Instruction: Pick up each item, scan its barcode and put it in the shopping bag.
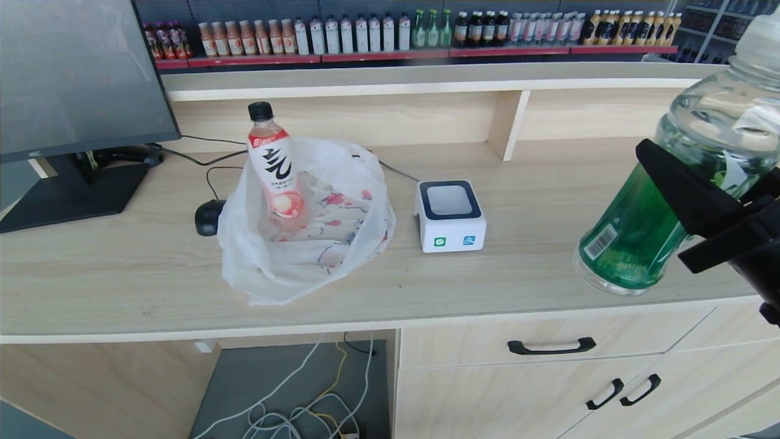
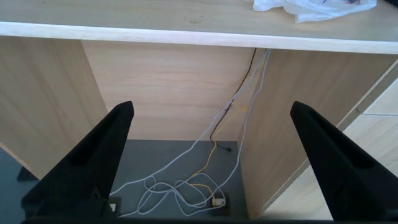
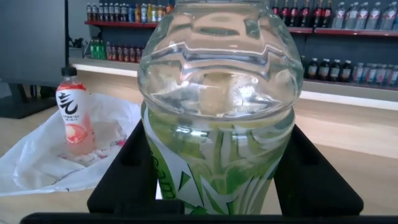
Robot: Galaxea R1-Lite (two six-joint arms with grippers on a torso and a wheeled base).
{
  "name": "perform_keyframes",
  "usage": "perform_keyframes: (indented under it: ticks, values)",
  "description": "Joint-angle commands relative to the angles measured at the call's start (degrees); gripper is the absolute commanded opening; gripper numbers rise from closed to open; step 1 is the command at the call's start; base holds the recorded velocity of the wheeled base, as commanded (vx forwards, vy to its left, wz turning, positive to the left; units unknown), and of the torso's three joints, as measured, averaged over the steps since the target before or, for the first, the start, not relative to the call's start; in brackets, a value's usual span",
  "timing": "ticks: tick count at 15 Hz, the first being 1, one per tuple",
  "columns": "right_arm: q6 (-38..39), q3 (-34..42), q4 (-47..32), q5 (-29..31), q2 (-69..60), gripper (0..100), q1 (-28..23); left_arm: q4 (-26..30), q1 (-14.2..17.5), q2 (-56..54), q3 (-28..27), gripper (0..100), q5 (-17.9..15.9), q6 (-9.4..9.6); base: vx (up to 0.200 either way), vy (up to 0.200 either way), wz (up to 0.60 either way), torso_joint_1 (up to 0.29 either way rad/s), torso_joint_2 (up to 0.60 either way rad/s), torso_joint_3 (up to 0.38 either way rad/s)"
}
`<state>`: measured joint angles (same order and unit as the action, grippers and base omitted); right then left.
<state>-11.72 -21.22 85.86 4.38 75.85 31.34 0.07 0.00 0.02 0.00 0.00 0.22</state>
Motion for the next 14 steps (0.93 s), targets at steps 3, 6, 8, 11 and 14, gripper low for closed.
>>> perform_keyframes:
  ticks: [3, 6, 8, 11, 14]
  values:
    - [-0.06, 1.27, -0.08, -0.16, -1.49, 0, 0.12, 0.01, 0.0, -0.02, 0.0, 100, 0.0, 0.04, 0.0, 0.0, 0.0, 0.0, 0.0, 0.0]
    - [-1.2, 4.09, -0.43, -0.25, -4.13, 0, 1.18, 0.01, 0.0, 0.06, 0.0, 100, 0.0, 0.04, 0.0, 0.0, 0.0, 0.0, 0.0, 0.0]
    - [-1.38, 3.82, -0.52, -0.33, -3.87, 0, 1.18, 0.01, 0.0, 0.06, 0.0, 100, 0.0, 0.04, 0.0, 0.0, 0.0, 0.0, 0.0, 0.0]
    - [-1.91, 0.48, -0.69, -0.69, -1.05, 0, 0.47, 0.01, 0.0, 0.06, 0.0, 100, 0.0, 0.04, 0.0, 0.0, 0.0, 0.0, 0.0, 0.0]
    - [-8.24, -4.26, -5.09, -2.88, 2.55, 0, -0.76, 0.01, 0.0, -0.02, 0.0, 100, 0.0, 0.04, 0.0, 0.0, 0.0, 0.0, 0.0, 0.0]
